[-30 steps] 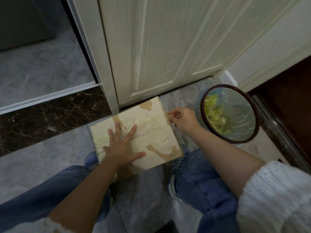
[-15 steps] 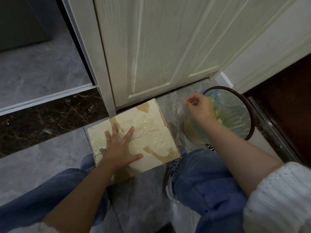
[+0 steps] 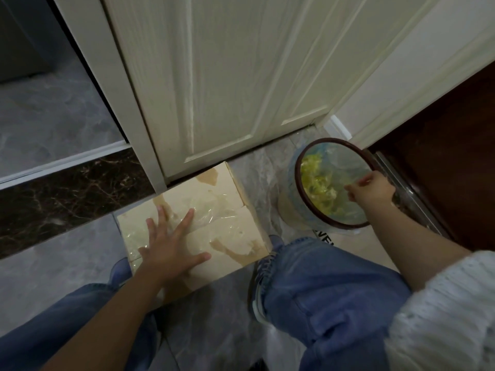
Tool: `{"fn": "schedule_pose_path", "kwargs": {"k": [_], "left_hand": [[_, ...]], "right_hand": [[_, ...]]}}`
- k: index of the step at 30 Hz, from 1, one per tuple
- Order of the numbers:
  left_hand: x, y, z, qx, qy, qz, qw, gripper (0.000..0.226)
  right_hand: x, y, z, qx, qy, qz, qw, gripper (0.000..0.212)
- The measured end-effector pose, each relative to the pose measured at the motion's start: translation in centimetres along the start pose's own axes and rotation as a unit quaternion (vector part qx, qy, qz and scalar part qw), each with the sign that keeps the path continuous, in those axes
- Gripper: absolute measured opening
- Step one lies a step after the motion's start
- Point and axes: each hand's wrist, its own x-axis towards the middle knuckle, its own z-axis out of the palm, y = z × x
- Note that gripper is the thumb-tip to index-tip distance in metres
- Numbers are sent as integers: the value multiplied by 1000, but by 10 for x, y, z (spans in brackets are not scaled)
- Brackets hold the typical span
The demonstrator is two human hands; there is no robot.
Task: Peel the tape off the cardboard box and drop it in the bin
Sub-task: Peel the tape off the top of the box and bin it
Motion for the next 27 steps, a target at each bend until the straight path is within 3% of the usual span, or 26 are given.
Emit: {"fn": "schedule_pose_path", "kwargs": {"k": [4, 7, 12, 19, 27], "left_hand": [[2, -3, 1, -9, 1, 10, 1000, 120], [2, -5, 2, -16, 2, 12, 1000, 120], [1, -5, 2, -22, 7, 13, 1000, 120], [1, -6, 3, -22, 9, 14, 1000, 120], [2, -7, 4, -24, 8, 14, 1000, 121]], "right_hand": [[3, 5, 3, -32, -41, -22, 998, 8], [7, 9, 10, -16, -87, -23, 996, 16], [7, 4, 11, -15, -66, -19, 998, 41], [11, 5, 14, 7, -21, -37, 999, 16], [12, 3, 15, -18, -59, -34, 998, 25]]}}
